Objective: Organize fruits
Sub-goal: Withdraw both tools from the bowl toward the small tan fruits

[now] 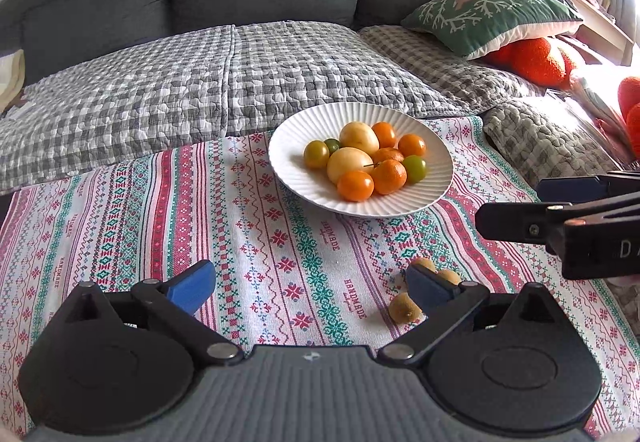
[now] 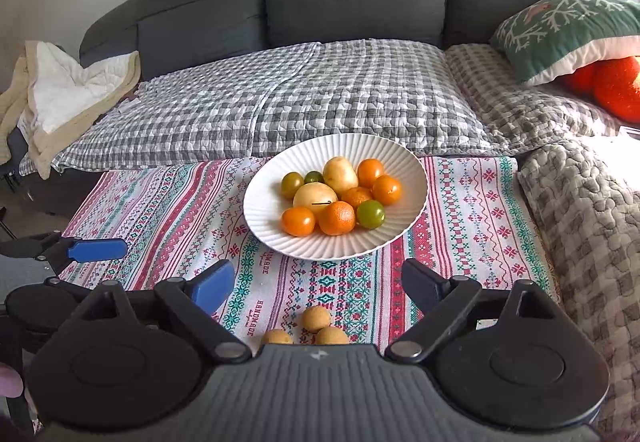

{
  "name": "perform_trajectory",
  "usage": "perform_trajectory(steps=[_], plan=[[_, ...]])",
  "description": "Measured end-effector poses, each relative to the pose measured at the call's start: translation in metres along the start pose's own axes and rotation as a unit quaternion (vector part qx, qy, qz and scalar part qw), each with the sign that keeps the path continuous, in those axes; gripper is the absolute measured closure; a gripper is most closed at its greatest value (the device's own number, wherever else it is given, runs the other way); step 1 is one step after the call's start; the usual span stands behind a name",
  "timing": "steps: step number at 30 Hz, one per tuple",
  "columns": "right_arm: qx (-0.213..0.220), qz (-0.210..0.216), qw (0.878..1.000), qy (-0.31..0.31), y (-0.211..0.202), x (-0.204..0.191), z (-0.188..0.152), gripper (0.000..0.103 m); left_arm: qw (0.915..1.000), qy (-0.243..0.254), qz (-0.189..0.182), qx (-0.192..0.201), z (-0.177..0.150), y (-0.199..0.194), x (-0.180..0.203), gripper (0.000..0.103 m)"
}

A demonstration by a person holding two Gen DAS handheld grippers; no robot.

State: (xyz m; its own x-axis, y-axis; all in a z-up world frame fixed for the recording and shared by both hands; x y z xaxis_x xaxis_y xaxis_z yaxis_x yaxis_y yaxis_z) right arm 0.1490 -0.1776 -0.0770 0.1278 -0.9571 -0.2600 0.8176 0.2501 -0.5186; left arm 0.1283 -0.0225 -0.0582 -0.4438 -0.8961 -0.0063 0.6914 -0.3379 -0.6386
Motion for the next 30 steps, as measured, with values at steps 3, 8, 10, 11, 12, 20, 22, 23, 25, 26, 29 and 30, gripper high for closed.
perform_trajectory(steps=[3, 8, 10, 11, 12, 20, 22, 23, 25, 26, 29, 30], plan=[[-0.002, -0.001, 1.000, -0.001, -0.003, -0.004, -0.009, 0.013, 1.0000, 0.000, 0.002, -0.004, -0.012, -0.005, -0.001, 0.005], [-0.001, -0.008, 1.000, -0.012, -0.006, -0.007, -0.019, 0.011, 0.9998, 0.013, 0.014, -0.005, -0.027, -0.013, -0.005, 0.005], [0.004, -0.011, 1.000, -0.011, -0.008, -0.007, -0.023, 0.008, 0.9998, 0.010, 0.019, -0.003, -0.032, -0.016, -0.009, 0.005], [0.007, -0.012, 1.000, -0.011, -0.008, -0.006, -0.024, 0.008, 0.9998, 0.004, 0.021, -0.003, -0.035, -0.017, -0.011, 0.005], [0.008, -0.015, 1.000, -0.010, -0.008, -0.004, -0.026, 0.008, 0.9998, -0.004, 0.022, -0.003, -0.038, -0.018, -0.013, 0.005], [-0.001, -0.031, 0.999, -0.014, -0.004, 0.009, -0.042, 0.008, 0.9996, 0.009, 0.027, -0.007, -0.055, -0.023, -0.017, 0.005], [-0.004, -0.034, 0.999, -0.004, -0.003, 0.013, -0.045, 0.007, 0.9995, 0.013, 0.027, -0.007, -0.058, -0.023, -0.019, 0.005], [-0.005, -0.036, 0.999, 0.001, -0.003, 0.016, -0.047, 0.007, 0.9995, 0.014, 0.028, -0.008, -0.060, -0.022, -0.021, 0.005], [-0.005, -0.042, 0.999, 0.010, -0.003, 0.020, -0.049, 0.007, 0.9995, 0.015, 0.027, -0.010, -0.062, -0.022, -0.023, 0.005], [-0.005, -0.044, 0.999, 0.013, -0.003, 0.021, -0.049, 0.007, 0.9995, 0.016, 0.026, -0.011, -0.064, -0.021, -0.024, 0.005], [-0.006, -0.049, 0.999, 0.019, -0.002, 0.024, -0.051, 0.007, 0.9995, 0.018, 0.026, -0.010, -0.066, -0.021, -0.028, 0.005], [-0.007, -0.049, 0.999, 0.019, -0.002, 0.024, -0.051, 0.007, 0.9995, 0.018, 0.026, -0.010, -0.067, -0.021, -0.029, 0.005]])
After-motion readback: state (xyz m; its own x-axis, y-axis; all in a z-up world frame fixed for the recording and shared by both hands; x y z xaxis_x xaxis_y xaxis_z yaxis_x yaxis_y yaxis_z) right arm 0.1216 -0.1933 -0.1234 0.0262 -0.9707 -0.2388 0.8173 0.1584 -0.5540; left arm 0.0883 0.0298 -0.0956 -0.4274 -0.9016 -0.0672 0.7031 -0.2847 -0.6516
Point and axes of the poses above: each gripper's, at about its wrist camera, not at the fingertips, and y roughly the way its jaws point, x to its right, z to its top, the point moved 10 cm from there along y, roughly the way its jaws point, and after that the axes turned 5 degrees about x, right-handed, at the moved point
